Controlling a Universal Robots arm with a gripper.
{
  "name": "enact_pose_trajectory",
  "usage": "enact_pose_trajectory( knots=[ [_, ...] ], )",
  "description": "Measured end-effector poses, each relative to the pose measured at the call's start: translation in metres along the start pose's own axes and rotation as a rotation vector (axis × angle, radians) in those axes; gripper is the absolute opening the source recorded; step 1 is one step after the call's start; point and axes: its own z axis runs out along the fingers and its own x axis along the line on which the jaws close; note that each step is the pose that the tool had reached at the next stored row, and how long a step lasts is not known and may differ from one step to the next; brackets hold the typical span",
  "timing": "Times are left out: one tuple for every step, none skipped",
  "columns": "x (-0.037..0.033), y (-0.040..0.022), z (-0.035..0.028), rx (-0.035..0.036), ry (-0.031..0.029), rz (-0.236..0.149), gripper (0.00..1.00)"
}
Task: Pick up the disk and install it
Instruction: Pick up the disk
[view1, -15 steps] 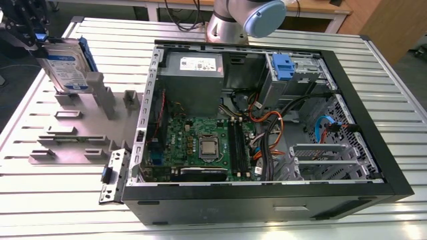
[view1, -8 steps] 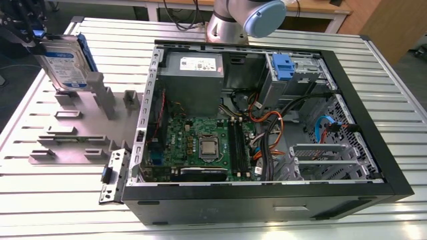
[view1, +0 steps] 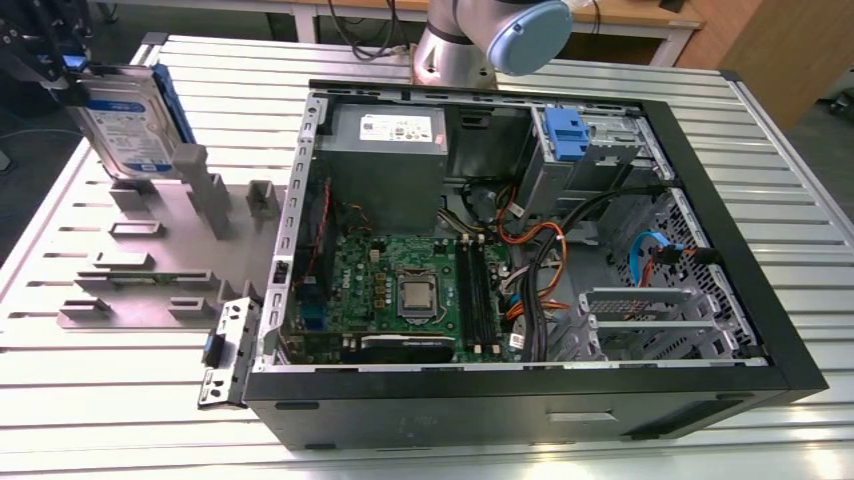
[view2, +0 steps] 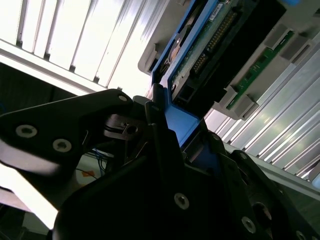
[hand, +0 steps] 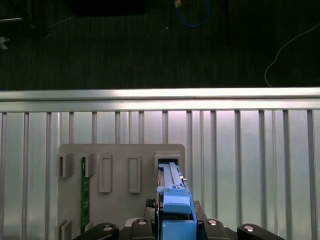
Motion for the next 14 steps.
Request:
enact_pose_trajectory(
  knots=[
    [0.0,0.0,-0.001,0.0,0.0,0.0,0.36],
    [0.0,0.0001,-0.0017,0.0,0.0,0.0,0.36],
    [0.0001,0.0001,-0.0022,0.0001,0.0,0.0,0.36],
    [0.0001,0.0001,-0.0023,0.0003,-0.0002,0.0,0.36],
    [0.0001,0.0,-0.0025,0.0003,-0.0001,0.0,0.36],
    [0.0001,0.0001,-0.0028,0.0001,0.0,0.0,0.36],
    [0.0001,0.0001,-0.003,0.0,0.0,0.0,0.36],
    [0.0001,0.0001,-0.0038,0.0,0.0,0.0,0.36],
    [0.0001,0.0001,-0.0051,0.0,0.0,0.0,0.36],
    [0.0001,0.0001,-0.0052,0.0,0.0,0.0,0.36],
    [0.0001,0.0001,-0.0052,0.0,0.0,0.0,0.36],
    [0.0001,0.0001,-0.0056,0.0001,0.0,0.0,0.36],
    [0.0001,0.0001,-0.0057,0.0,0.0,0.0,0.36],
    [0.0001,0.0001,-0.0062,0.0,0.0,0.0,0.36]
  ],
)
